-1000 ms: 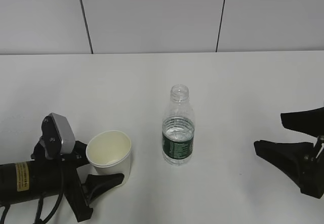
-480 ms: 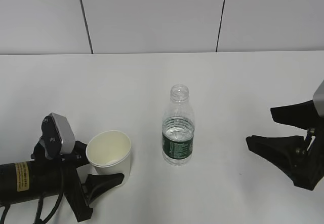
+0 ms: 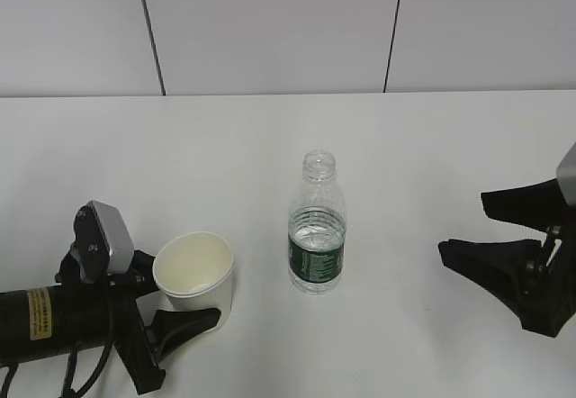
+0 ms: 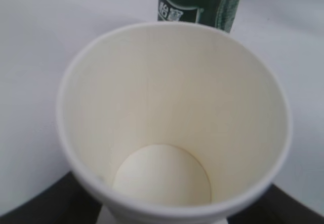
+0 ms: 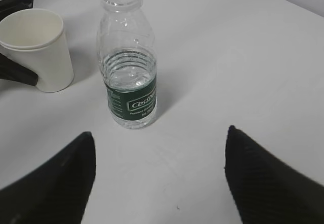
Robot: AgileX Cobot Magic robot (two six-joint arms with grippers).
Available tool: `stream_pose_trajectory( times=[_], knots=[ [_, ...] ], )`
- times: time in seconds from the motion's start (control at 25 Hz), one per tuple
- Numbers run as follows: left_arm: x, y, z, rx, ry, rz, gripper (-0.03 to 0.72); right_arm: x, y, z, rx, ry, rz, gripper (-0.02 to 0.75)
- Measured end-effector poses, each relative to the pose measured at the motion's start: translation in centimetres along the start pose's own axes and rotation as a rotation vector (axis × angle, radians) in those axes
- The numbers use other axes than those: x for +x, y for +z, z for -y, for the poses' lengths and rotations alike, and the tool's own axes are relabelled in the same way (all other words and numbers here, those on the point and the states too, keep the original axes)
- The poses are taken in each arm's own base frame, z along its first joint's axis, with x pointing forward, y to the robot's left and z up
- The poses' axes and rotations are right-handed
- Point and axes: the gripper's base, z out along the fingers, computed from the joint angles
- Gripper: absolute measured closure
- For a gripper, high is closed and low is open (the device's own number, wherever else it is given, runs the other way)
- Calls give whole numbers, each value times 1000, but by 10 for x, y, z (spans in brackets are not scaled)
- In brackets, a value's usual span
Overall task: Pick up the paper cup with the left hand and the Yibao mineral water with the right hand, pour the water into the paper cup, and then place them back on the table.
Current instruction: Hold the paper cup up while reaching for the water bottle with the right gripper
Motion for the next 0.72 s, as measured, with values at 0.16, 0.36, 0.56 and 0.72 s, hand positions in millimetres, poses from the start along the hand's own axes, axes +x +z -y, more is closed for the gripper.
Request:
stream_pose_trajectory(
  times=[0.16, 0.36, 0.56, 0.72],
  knots=[
    [0, 0, 0, 0, 0, 0, 223, 0, 0, 0, 0, 2, 0, 184],
    [0, 0, 0, 0, 0, 0, 223, 0, 0, 0, 0, 2, 0, 188],
    [0, 0, 0, 0, 0, 0, 223, 0, 0, 0, 0, 2, 0, 188],
    [0, 0, 0, 0, 0, 0, 223, 0, 0, 0, 0, 2, 0, 189]
  ],
)
